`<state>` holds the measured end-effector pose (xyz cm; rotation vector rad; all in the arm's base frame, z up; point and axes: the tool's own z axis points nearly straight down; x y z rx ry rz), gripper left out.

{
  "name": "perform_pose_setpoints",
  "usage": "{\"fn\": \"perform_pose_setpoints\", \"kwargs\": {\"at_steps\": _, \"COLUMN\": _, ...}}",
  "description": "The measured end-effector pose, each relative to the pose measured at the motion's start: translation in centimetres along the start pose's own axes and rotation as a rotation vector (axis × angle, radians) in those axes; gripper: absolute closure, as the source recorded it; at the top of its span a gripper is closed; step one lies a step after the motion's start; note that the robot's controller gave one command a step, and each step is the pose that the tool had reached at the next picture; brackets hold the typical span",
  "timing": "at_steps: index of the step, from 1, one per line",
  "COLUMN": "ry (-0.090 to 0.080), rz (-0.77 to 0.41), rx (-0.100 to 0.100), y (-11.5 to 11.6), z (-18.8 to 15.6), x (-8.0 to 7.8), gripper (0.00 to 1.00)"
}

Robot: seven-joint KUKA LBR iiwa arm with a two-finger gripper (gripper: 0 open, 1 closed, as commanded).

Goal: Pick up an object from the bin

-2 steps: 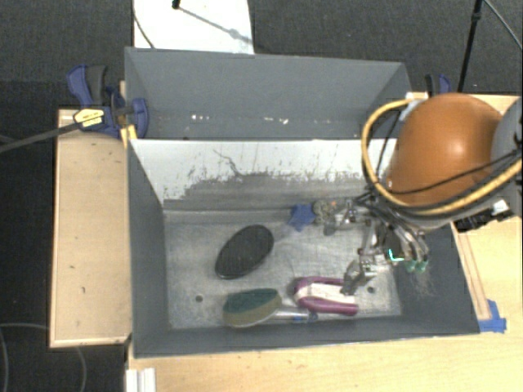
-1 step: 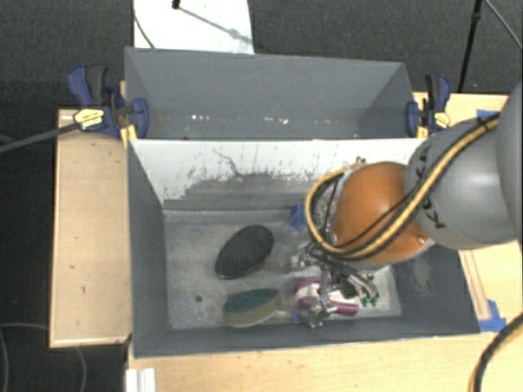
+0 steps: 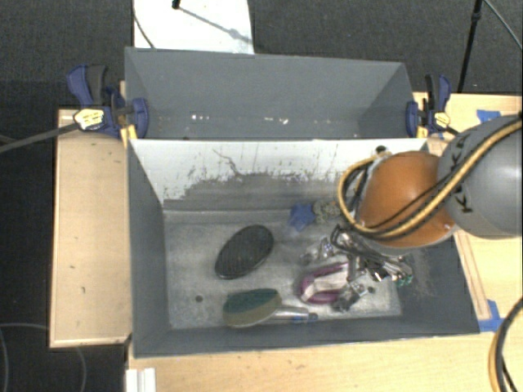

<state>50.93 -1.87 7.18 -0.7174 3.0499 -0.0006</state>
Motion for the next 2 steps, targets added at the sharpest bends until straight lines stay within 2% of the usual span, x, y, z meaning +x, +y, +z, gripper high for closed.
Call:
{"fn": "perform_pose_setpoints", "kwargs": {"at_steps": 1, "ry": -0.004, "rz": 0.003, "rx": 0.002, "y": 0.0, "z": -0.2, "x": -0.2, "gripper": 1.00}}
{"fn": "perform_pose_setpoints", "kwargs": {"at_steps": 2, "ry": 0.000, "rz": 0.086, "rx": 0.002, "y": -0.5, "z": -15.3, "x": 1.0, "gripper": 1.00}}
